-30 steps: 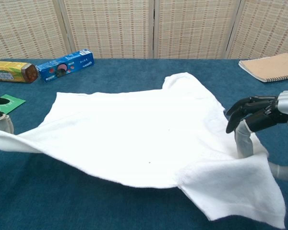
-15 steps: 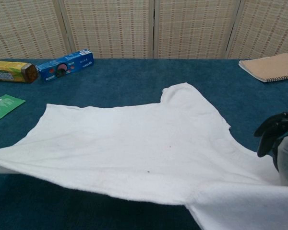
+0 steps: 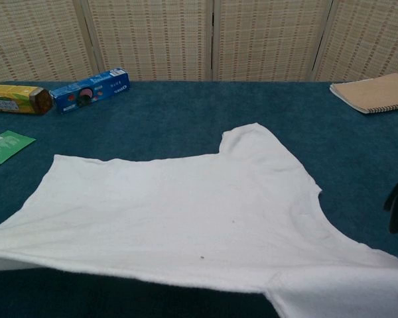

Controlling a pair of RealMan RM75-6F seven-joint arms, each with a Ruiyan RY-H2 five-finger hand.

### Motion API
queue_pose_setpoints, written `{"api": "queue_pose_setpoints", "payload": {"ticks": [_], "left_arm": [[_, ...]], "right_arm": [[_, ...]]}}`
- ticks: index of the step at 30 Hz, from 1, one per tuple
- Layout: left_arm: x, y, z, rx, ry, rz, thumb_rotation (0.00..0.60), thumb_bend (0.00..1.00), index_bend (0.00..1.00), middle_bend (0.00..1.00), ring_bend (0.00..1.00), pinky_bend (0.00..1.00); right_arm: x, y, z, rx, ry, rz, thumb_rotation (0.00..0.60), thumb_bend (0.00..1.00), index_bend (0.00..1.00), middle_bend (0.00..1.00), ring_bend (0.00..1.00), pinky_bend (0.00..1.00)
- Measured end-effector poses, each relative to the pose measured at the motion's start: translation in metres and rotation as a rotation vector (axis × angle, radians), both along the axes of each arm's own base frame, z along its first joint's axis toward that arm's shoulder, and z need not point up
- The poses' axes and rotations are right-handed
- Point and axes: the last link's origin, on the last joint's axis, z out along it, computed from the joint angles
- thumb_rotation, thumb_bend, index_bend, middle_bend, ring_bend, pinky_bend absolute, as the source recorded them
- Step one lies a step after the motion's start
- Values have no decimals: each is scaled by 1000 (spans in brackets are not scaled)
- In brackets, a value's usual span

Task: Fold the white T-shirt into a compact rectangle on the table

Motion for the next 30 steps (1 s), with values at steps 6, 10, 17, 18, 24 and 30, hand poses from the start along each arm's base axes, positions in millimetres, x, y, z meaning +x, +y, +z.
{"api": "queue_pose_setpoints", "payload": {"ticks": [6, 10, 17, 18, 24, 30], "left_arm": [[-4, 12, -10, -12, 10, 20, 600, 589, 722, 476, 348, 0], [-7, 25, -15, -1, 20, 28, 600, 589, 722, 476, 350, 0], [-3, 29, -9, -12, 6, 13, 600, 589, 721, 476, 354, 0], [-2, 28, -8, -17, -2, 13, 600, 589, 721, 476, 355, 0], [6, 14, 7, -44, -29, -14, 600, 589, 720, 476, 356, 0], [6, 0, 16, -38, -49, -2, 600, 589, 720, 476, 356, 0]], "right_arm": [[-6, -8, -11, -21, 20, -40, 600, 576, 817, 570, 317, 234], [-7, -13, -19, -21, 16, -60, 600, 574, 817, 570, 317, 234], [-1, -11, -18, 63, -46, -125, 600, 574, 817, 570, 318, 234], [0, -11, -16, 74, -57, -136, 600, 574, 817, 570, 318, 235], [5, -4, 1, 88, -82, -161, 600, 574, 817, 571, 318, 237], [9, 10, 10, 100, -104, -177, 600, 581, 818, 577, 318, 237]]}}
